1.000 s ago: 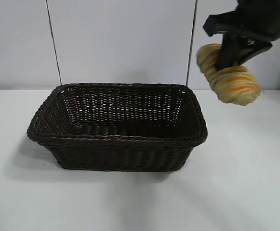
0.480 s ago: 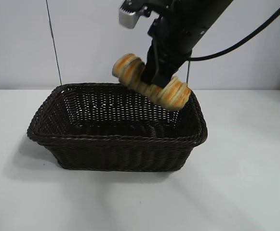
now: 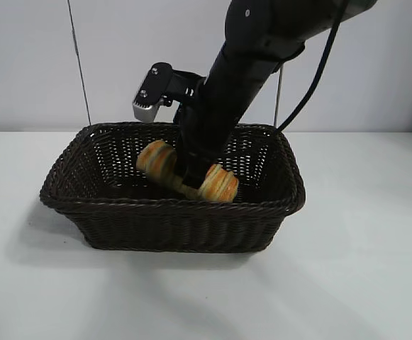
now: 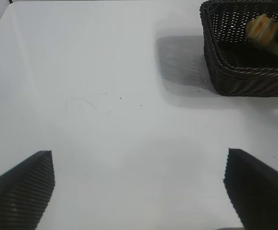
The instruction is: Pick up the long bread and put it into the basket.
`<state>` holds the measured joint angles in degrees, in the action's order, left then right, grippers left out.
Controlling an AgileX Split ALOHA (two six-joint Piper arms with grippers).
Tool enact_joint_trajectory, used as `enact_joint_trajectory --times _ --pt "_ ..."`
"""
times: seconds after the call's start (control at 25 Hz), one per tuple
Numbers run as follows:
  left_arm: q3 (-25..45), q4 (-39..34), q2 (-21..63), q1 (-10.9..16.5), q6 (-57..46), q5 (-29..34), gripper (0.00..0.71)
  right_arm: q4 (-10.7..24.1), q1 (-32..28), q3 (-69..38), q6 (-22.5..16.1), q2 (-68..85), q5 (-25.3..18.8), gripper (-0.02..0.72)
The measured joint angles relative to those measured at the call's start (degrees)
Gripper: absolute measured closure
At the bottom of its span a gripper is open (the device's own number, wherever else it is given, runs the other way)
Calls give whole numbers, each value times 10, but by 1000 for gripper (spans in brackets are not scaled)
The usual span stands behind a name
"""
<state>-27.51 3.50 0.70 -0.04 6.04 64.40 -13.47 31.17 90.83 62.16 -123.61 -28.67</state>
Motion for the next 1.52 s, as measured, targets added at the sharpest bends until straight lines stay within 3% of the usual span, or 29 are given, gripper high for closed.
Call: enact_joint_trajectory --times 0.08,0.2,0.32,0.4,0.52,0.68,0.88,1.04,1.28,1.52 --pt "0 0 0 0 0 0 16 -11 0 3 0 0 2 431" --pt "0 0 0 0 0 0 16 -18 0 3 0 0 2 142" --pt "0 0 0 0 0 0 16 -20 0 3 -11 3 -1 41" --pt "0 0 0 0 0 0 16 -20 0 3 -36 11 -4 23" --pt "0 0 0 0 0 0 16 -10 0 3 -106 39 -4 16" --pt "0 0 0 0 0 0 16 43 0 21 -256 90 -26 13" --pt "0 0 0 0 0 0 16 140 -8 127 -475 109 -138 10" --pt "0 0 0 0 0 0 15 179 -29 218 -578 109 -230 9" --pt "0 0 0 0 0 0 15 184 -98 317 -635 109 -323 9" --pt "0 0 0 0 0 0 15 184 -201 332 -639 111 -390 9"
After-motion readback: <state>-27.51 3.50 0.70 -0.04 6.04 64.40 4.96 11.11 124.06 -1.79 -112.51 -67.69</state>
